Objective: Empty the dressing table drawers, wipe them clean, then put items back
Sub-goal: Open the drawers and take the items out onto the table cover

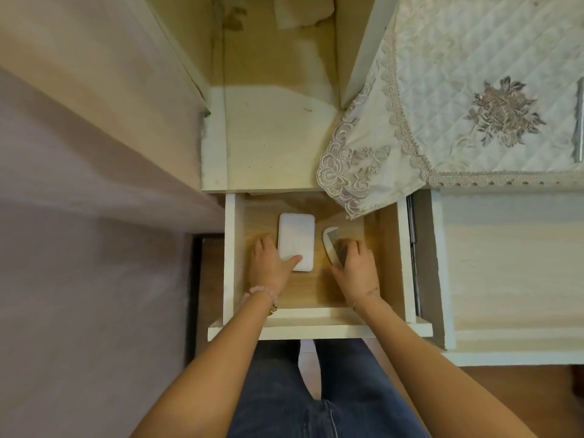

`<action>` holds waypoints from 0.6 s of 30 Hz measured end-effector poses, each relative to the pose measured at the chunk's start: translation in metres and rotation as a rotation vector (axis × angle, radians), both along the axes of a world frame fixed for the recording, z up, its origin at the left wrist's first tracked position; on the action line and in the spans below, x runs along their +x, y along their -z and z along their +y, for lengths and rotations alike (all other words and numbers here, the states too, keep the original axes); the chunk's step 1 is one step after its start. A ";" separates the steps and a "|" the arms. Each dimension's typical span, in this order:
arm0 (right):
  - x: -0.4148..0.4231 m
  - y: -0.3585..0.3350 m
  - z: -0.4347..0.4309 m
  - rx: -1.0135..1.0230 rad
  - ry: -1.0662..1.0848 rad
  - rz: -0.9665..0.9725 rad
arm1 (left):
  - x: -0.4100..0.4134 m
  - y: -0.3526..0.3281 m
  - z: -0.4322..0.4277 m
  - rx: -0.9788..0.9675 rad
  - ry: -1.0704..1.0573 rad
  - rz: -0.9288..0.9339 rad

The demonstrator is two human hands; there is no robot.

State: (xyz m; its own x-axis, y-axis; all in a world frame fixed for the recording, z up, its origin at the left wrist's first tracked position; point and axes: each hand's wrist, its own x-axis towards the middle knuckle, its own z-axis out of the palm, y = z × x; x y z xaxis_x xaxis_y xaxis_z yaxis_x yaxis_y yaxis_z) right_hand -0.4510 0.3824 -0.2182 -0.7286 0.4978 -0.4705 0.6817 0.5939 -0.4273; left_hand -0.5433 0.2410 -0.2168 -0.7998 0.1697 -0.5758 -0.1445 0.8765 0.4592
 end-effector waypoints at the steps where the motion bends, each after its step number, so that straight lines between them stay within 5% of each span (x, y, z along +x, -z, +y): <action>1: -0.001 0.001 0.000 0.002 0.028 -0.012 | -0.001 0.002 0.002 -0.018 0.009 -0.009; 8: -0.009 0.004 0.001 -0.069 0.217 -0.088 | -0.002 0.004 0.014 -0.068 -0.022 -0.065; 18: -0.013 -0.008 -0.002 -0.139 0.394 -0.163 | -0.014 0.007 0.004 0.132 -0.136 -0.220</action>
